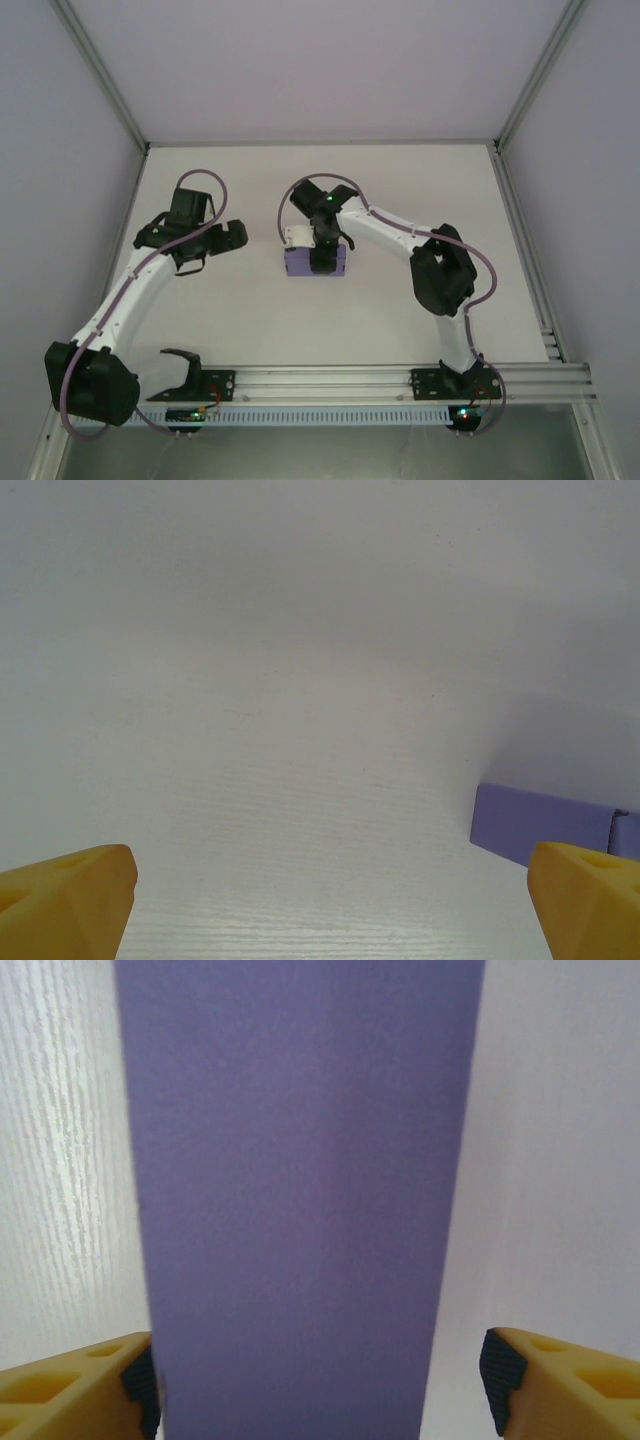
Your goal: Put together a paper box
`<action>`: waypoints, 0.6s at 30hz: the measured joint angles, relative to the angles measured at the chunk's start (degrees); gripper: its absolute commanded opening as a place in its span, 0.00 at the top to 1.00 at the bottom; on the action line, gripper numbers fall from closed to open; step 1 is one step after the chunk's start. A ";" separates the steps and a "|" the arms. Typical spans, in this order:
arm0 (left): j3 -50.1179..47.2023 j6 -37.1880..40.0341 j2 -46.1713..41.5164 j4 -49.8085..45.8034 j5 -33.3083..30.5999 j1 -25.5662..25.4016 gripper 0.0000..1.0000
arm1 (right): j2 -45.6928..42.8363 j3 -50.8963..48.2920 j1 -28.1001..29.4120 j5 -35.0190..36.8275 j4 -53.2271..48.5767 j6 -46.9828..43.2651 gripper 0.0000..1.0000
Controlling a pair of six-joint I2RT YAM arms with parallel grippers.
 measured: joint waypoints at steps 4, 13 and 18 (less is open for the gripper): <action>-1.14 0.00 -1.64 0.66 0.42 0.00 0.00 | 0.11 -0.39 -0.07 0.42 1.27 0.33 0.35; -3.43 0.44 -3.58 2.14 1.66 0.00 0.00 | -1.33 -4.26 0.68 6.91 8.41 2.47 0.56; -3.80 0.44 -4.26 2.69 1.66 0.00 0.00 | -4.11 -8.39 0.90 14.84 17.51 2.82 0.56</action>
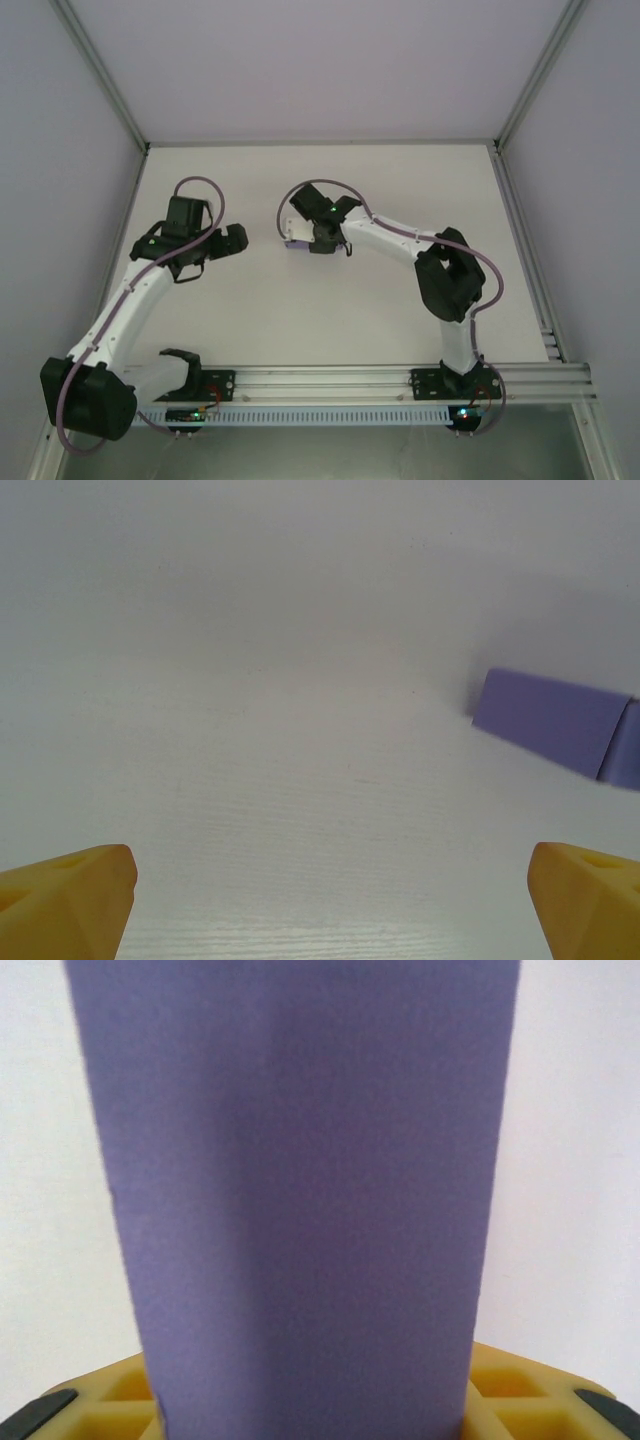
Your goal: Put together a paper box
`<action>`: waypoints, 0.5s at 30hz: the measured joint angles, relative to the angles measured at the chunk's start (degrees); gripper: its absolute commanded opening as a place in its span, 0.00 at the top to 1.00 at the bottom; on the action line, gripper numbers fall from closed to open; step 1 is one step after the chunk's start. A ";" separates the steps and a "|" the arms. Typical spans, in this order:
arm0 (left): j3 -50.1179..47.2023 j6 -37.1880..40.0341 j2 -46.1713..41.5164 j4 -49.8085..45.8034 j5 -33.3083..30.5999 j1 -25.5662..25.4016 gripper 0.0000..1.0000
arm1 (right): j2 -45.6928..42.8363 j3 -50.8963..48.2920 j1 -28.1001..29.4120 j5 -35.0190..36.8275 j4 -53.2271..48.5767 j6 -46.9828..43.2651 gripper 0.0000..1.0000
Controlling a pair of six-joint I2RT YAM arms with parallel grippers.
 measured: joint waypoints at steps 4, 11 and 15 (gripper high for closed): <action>-0.66 -0.02 -1.20 0.28 -0.02 0.00 0.01 | -0.04 -0.07 -0.96 5.51 5.05 -0.28 0.56; -2.14 -0.26 -3.52 1.05 0.00 0.00 0.00 | 0.83 -1.88 -3.41 12.85 17.16 -6.54 0.56; -2.54 -0.48 -3.61 1.38 0.00 0.00 0.00 | 2.34 -7.65 -3.32 14.01 27.45 -12.85 0.56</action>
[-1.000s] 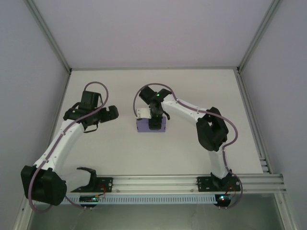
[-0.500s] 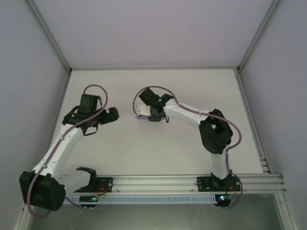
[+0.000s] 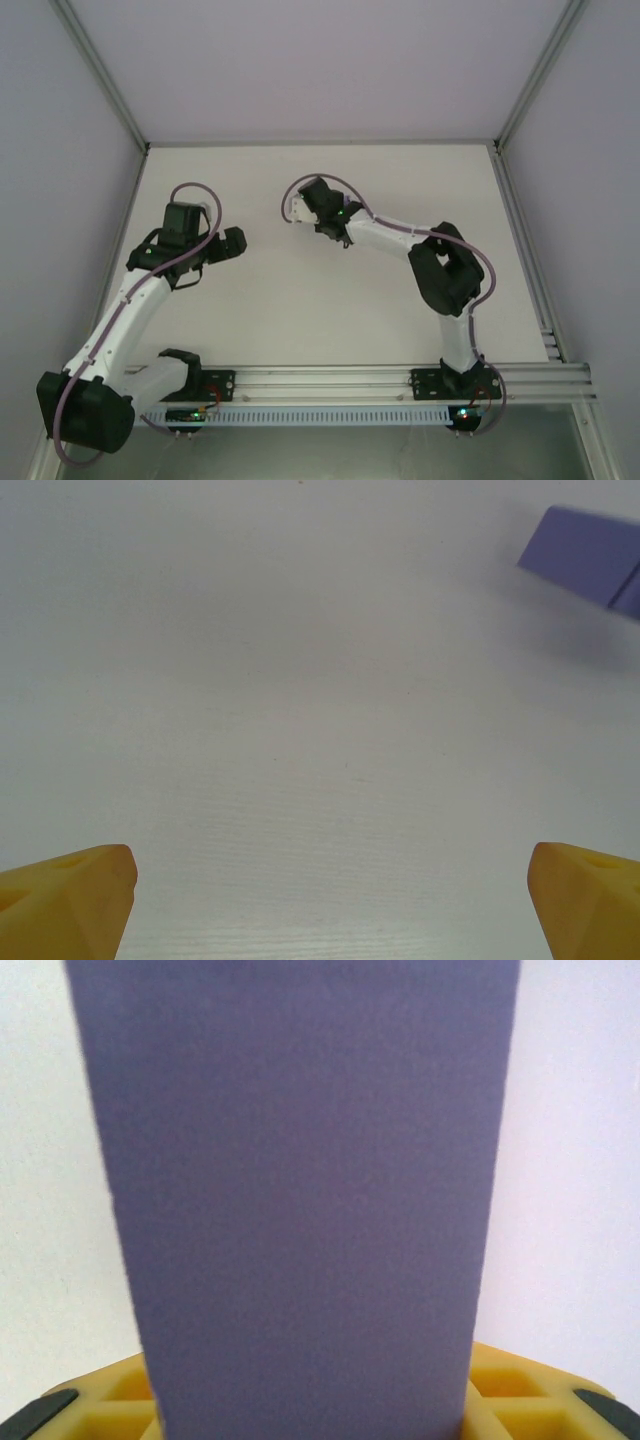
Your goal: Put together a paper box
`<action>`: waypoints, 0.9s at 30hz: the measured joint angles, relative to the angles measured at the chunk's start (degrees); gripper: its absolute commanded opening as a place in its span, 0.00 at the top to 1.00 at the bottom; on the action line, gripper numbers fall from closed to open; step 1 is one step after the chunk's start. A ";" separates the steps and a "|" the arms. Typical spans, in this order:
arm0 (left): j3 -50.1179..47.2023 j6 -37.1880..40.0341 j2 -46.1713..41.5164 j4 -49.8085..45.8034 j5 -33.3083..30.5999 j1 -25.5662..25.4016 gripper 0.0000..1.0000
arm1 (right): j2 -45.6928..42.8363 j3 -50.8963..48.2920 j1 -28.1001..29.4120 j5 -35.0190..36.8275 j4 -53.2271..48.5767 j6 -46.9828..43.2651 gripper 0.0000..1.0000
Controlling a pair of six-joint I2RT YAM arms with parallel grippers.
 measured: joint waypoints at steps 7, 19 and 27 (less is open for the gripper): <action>-0.02 -0.46 -0.02 0.48 0.48 0.00 0.00 | 0.55 -6.01 1.09 1.27 3.45 -3.08 0.15; -0.04 -0.68 0.46 1.81 1.73 0.00 0.00 | -11.87 -6.03 8.94 -12.15 -25.07 20.37 0.01; -0.04 -0.37 2.05 5.31 -0.76 0.00 0.00 | -28.65 -6.03 6.47 -20.61 -29.55 33.73 0.01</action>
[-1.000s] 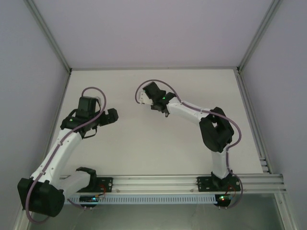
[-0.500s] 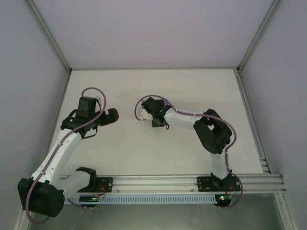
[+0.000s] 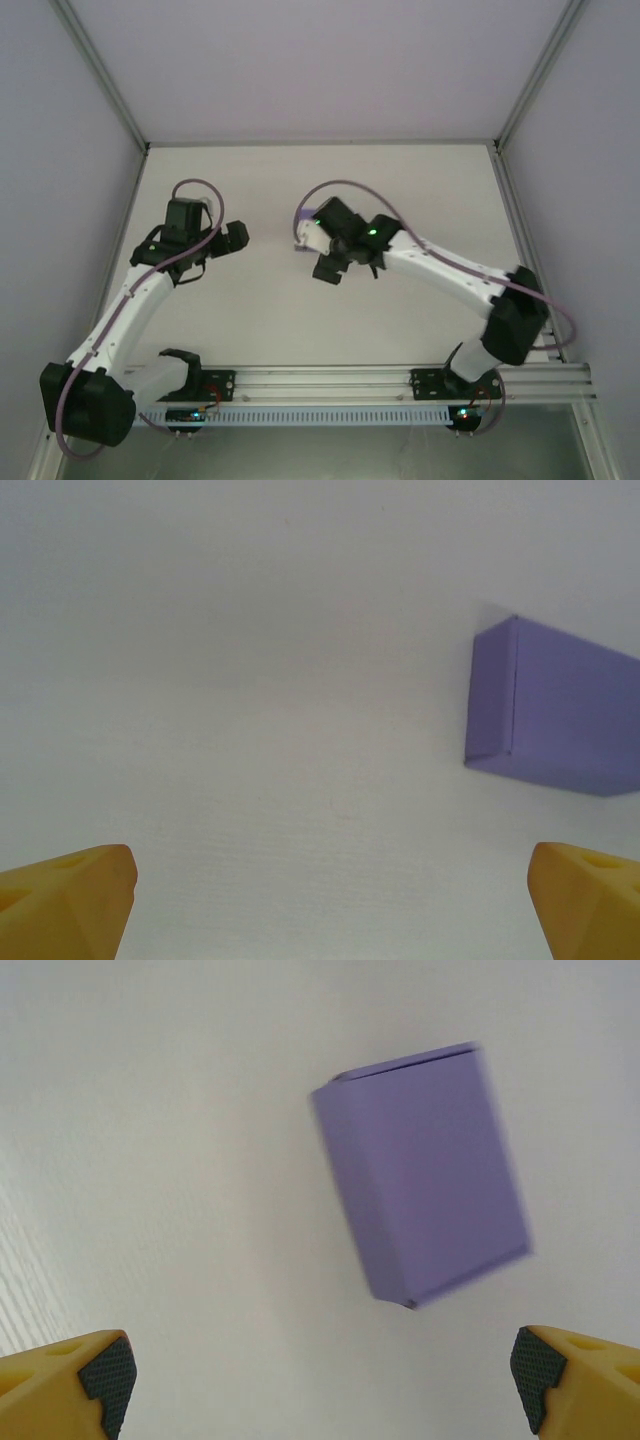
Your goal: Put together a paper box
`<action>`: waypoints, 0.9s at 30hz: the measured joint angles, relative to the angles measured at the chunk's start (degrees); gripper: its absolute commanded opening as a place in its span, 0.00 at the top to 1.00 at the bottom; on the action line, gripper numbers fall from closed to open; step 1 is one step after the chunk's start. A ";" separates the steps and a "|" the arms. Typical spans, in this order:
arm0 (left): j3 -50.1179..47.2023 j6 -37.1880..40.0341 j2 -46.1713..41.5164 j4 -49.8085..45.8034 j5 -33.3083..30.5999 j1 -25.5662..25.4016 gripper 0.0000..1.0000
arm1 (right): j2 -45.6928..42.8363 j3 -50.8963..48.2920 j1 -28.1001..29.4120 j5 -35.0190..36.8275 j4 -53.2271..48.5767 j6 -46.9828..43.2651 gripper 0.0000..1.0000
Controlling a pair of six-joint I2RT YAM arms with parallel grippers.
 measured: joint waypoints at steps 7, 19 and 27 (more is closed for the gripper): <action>-5.14 2.67 -2.93 10.80 -11.30 0.04 0.01 | -12.61 -4.28 -22.12 1.03 7.10 17.99 0.01; -26.08 18.84 2.16 44.04 -22.86 6.05 0.00 | -12.72 -40.41 -45.27 1.40 37.51 29.51 0.01; -38.23 21.62 4.39 64.13 -19.19 9.68 0.00 | -10.51 -55.21 -47.84 -2.40 66.53 28.15 0.01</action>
